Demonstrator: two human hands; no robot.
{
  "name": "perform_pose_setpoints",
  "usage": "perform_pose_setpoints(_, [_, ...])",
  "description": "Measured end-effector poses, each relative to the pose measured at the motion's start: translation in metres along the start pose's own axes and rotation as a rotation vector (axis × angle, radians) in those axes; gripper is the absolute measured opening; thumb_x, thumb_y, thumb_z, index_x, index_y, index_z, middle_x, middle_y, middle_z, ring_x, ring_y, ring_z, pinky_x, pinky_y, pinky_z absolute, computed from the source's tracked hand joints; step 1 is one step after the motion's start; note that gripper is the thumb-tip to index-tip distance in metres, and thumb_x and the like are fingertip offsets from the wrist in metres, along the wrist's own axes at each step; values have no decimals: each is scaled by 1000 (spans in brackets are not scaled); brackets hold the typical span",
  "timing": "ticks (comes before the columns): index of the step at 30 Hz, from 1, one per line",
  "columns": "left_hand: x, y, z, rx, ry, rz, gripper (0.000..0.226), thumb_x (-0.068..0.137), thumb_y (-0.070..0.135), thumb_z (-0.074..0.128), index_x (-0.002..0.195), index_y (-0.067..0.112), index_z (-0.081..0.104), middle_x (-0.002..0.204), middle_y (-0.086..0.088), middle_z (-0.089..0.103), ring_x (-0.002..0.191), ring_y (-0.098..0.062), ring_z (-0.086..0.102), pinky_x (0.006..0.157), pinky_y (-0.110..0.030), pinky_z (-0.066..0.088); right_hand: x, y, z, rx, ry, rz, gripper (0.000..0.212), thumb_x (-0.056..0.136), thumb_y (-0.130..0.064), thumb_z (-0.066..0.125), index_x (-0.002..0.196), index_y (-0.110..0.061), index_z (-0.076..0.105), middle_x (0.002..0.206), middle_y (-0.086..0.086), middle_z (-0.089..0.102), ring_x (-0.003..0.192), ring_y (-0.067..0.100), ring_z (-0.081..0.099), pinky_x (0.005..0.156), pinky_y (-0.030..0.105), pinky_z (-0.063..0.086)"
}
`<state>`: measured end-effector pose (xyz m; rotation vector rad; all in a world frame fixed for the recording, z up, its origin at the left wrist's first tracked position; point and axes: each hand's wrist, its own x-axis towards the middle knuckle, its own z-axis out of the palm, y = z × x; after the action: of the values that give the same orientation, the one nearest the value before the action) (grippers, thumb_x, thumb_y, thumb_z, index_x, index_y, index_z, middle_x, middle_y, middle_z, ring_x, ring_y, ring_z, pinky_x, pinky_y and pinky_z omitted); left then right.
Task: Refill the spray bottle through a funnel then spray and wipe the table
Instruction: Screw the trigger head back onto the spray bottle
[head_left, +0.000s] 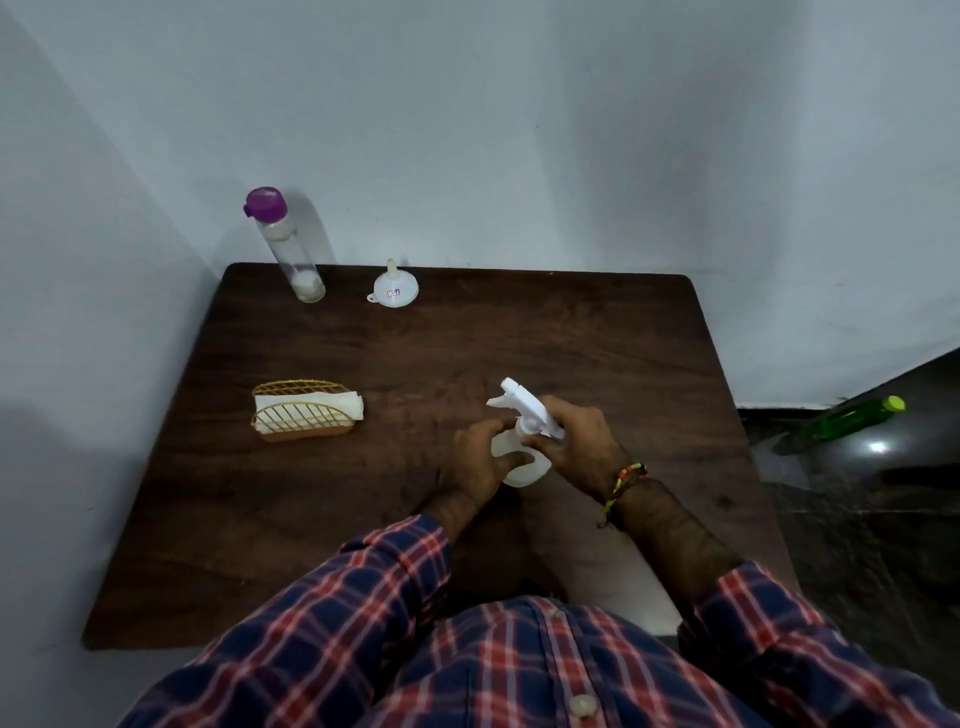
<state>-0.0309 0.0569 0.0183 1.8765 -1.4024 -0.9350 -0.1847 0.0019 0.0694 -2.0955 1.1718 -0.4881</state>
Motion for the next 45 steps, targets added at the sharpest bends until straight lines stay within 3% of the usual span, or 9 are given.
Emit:
perform_pose_setpoints(11, [-4,-3,6,6,-21,-21,50,82,35,75,126,15,63,123,-1,65,112,-15,59,86,-16,37,23,1,-12,-76,-244,-47,21,84,-11,74,104,-11,70,96,0,71,88,13,64,78,29,52])
perform_pose_setpoints(18, [-5,-2,5,-12,-72,-71,52,85,25,74,132,14,56,132,-2,60,117,-12,54,89,-2,33,-3,6,16,82,83,18,20,78,-17,80,95,-17,69,83,-14,68,76,-4,63,69,9,45])
perform_pose_setpoints(22, [-7,2,5,73,-155,-29,85,80,22,79,149,9,32,152,-12,39,140,-26,37,115,-35,30,-10,8,23,190,146,38,22,83,-14,76,103,-18,69,90,-14,70,83,-4,65,73,11,47])
perform_pose_setpoints(25, [-4,1,12,101,-174,-37,93,76,33,81,148,3,30,151,-16,38,141,-29,35,116,-36,28,-14,4,23,234,160,32,25,86,-10,73,110,-18,70,94,-17,68,86,-11,62,76,9,47])
perform_pose_setpoints(27, [-2,3,16,43,-142,-83,85,75,52,76,142,11,42,135,0,52,127,-11,49,107,-23,34,-12,4,24,241,183,64,17,85,-16,73,101,-22,70,94,-13,71,86,-2,66,76,20,53])
perform_pose_setpoints(29, [-2,5,14,-6,-109,-104,60,80,31,78,132,19,52,112,21,51,102,13,49,94,-13,38,-7,7,27,235,225,140,13,81,-23,75,89,-26,65,87,-11,71,82,6,67,73,33,58])
perform_pose_setpoints(34, [-4,4,8,-12,-113,-83,66,73,25,84,132,25,54,122,15,50,115,-4,50,88,-8,37,-11,5,29,257,176,115,24,79,-27,78,98,-27,64,89,-9,69,86,10,67,80,30,57])
perform_pose_setpoints(39, [-6,4,12,53,-72,-109,62,79,36,78,134,25,51,134,4,53,123,-13,51,97,-22,37,-18,7,33,297,188,20,22,91,-11,64,113,-14,67,105,-6,71,98,6,66,88,29,55])
perform_pose_setpoints(45, [-7,11,11,32,-43,-108,66,75,29,82,133,21,51,133,1,54,124,-16,50,104,-31,40,-15,6,35,337,194,145,35,86,-26,71,119,-15,61,111,-5,69,103,8,65,90,29,56])
